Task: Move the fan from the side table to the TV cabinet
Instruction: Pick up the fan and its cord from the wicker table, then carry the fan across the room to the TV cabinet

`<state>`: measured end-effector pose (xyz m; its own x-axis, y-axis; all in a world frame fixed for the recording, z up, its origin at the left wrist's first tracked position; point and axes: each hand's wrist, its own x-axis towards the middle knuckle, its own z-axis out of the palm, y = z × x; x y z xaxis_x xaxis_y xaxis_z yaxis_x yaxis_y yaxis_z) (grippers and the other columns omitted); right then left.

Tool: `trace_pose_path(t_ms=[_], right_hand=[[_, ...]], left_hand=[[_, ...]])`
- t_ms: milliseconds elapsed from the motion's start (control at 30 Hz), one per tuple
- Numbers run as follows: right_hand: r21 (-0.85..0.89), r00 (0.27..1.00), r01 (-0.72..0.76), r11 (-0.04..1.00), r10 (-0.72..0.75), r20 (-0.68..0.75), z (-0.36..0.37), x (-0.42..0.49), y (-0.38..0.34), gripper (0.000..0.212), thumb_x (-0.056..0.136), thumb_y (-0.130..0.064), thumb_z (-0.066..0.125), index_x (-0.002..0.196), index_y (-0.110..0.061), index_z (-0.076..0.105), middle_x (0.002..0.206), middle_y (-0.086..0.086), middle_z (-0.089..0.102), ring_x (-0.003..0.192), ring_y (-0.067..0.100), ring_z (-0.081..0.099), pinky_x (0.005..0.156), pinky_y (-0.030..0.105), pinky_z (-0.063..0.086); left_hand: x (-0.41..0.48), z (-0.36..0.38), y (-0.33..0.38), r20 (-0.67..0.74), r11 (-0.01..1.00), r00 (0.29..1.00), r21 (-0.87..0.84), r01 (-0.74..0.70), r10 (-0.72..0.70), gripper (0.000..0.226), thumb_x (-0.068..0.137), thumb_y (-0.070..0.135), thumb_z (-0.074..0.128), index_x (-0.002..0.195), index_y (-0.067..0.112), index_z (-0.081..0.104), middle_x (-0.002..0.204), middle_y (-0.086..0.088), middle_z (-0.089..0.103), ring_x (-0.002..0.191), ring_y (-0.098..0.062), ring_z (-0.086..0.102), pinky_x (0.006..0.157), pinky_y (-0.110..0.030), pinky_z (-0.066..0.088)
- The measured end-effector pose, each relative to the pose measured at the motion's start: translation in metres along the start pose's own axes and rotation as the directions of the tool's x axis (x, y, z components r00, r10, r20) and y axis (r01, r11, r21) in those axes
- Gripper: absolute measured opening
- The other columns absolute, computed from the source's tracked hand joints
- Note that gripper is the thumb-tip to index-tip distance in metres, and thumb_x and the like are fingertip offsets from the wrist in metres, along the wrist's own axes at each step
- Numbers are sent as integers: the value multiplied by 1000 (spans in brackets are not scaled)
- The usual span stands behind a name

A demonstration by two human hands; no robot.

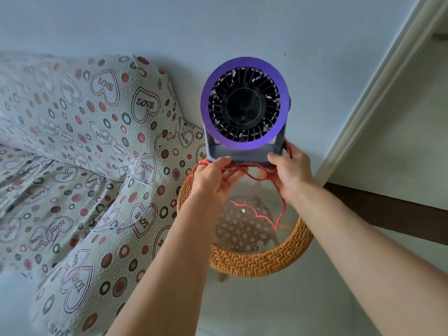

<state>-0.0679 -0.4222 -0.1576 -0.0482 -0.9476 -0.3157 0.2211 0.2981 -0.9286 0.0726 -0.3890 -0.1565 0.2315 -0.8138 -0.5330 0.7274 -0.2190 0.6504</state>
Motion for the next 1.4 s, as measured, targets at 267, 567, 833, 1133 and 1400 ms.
trace_pose_path(t_ms=[267,567,833,1133,1400], right_hand=[[2,994,32,999,-32,106,23,-51,-52,37,88,10,54,107,-20,63,103,20,68,67,34,65,41,26,47],[-40,974,128,991,-118,194,61,-90,-94,42,87,3,58,124,-16,64,104,20,70,80,39,70,62,37,53],[-70,930,141,988,-108,351,84,-131,-118,39,91,-1,58,126,-18,62,111,21,69,92,37,68,79,45,58],[-64,827,139,988,-81,556,91,-190,-131,32,88,5,57,94,-25,65,98,18,70,92,35,70,76,40,60],[-79,672,134,988,-32,740,99,-247,-121,38,87,8,55,118,-12,66,95,13,71,78,26,70,57,30,55]], left_hand=[[-56,6,42,-9,996,998,-51,-69,69,23,92,-8,51,114,-5,51,85,-25,64,59,-29,71,49,-33,58],[-121,7,96,-7,983,986,-82,-164,164,13,92,-9,49,103,-4,51,90,-25,60,71,-33,67,49,-36,60],[-181,-5,117,-104,946,952,-119,-300,289,19,91,-7,53,110,-3,51,86,-24,64,66,-31,71,60,-38,62],[-252,-25,107,-276,862,873,-209,-462,401,24,90,-5,56,114,-5,52,85,-24,65,58,-30,72,50,-32,60],[-327,-54,89,-436,765,784,-273,-583,442,2,89,-7,57,90,-5,56,75,-24,67,53,-30,71,55,-42,61]])
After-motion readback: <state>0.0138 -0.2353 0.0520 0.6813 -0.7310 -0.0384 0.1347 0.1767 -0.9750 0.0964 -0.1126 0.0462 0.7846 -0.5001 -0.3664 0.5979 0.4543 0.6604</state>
